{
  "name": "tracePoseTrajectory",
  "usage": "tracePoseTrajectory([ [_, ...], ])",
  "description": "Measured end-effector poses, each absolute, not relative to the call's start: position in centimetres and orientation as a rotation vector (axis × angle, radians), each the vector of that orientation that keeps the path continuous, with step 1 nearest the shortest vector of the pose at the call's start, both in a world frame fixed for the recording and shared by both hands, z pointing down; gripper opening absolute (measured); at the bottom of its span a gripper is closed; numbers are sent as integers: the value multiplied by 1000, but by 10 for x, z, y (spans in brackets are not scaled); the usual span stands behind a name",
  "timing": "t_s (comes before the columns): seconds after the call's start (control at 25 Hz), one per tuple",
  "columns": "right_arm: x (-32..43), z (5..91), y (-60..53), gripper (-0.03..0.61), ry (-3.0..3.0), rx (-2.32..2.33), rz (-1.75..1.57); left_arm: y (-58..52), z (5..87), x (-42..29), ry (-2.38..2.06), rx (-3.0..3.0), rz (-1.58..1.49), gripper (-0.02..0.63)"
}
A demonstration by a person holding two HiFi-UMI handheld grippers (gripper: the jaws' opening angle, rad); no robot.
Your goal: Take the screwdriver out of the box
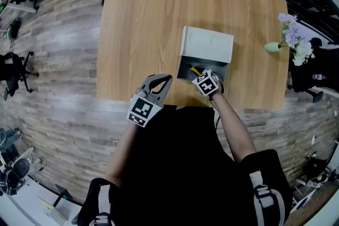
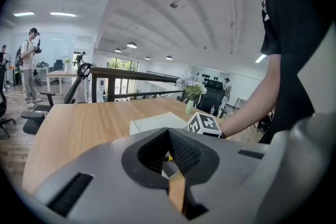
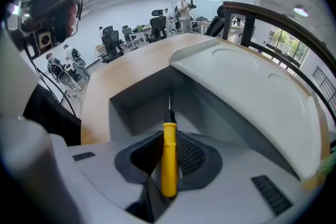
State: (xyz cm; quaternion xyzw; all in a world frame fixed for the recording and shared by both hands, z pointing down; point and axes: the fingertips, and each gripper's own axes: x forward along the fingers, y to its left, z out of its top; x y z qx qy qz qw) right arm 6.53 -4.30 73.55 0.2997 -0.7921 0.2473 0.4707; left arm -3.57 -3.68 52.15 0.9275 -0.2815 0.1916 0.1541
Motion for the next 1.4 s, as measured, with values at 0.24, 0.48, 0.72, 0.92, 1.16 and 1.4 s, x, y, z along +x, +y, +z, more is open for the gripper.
tracePoseTrajectory([
  [0.24,71,732,-44,87,-1919,755,560,-35,519,-34,-782,2680,548,21],
  [0.48,79,725,-41,87,-1899,794,511,-33,515,-37,-757,2696,548,21],
  [0.72,79,714,-35,87,-1891,816,453,-34,516,-39,-731,2710,552,21],
  [0.92,80,702,-29,87,-1902,878,415,-34,515,-33,-681,2732,532,21],
  [1.16,87,681,-33,87,-1926,975,405,-33,516,-27,-619,2758,532,21],
  [1.4,90,664,-34,89,-1950,1026,397,-33,517,-21,-569,2774,536,21],
])
